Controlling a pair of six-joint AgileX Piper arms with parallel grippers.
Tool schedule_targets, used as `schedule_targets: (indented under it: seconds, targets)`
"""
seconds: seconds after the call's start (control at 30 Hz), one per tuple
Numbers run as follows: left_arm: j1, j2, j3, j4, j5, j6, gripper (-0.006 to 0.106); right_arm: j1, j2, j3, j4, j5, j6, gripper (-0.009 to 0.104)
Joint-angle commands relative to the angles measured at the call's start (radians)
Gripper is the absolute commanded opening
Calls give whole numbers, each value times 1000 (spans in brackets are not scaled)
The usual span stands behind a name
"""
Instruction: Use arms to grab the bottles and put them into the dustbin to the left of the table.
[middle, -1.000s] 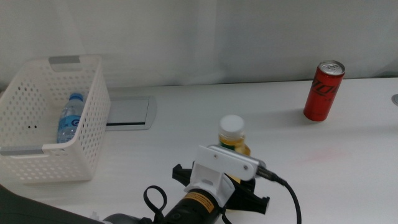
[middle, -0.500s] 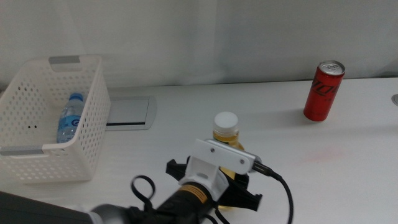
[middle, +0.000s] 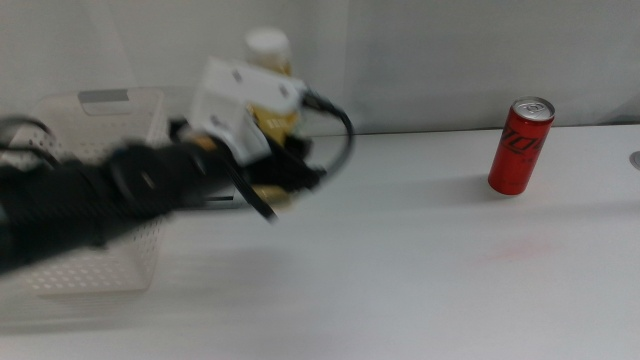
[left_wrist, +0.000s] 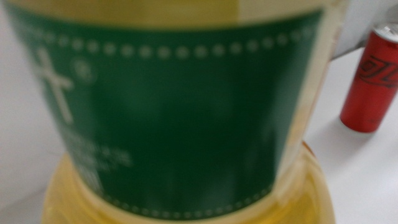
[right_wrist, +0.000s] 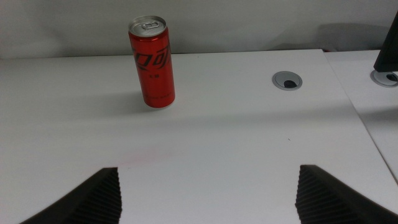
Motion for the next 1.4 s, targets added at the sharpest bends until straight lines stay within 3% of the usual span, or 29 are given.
schedule_targets:
  seconds: [0.0, 0.23, 0.33, 0.6, 0.67, 0.83, 1.37]
  targets:
    - [68, -31, -87, 4, 94, 54, -3, -1, -4, -2, -19, -11, -2, 76]
    - [252, -31, -284, 81, 359, 47, -3, -1, -4, -2, -30, -47, -2, 76]
    - [336, -31, -374, 196, 457, -88, -3, -1, -4, -2, -30, -58, -2, 76]
    - [496, -31, -545, 832, 760, -690, -3, -1, -4, -2, -30, -58, -2, 76]
    - [520, -31, -561, 904, 794, -756, -3, -1, -4, -2, -30, -58, -2, 76]
    - [581, -7, -560, 903, 802, -781, -3, -1, -4, -2, -30, -58, -2, 76]
    - [588, 230, -560, 844, 852, -813, -3, -1, -4, -2, -31, -58, -4, 76]
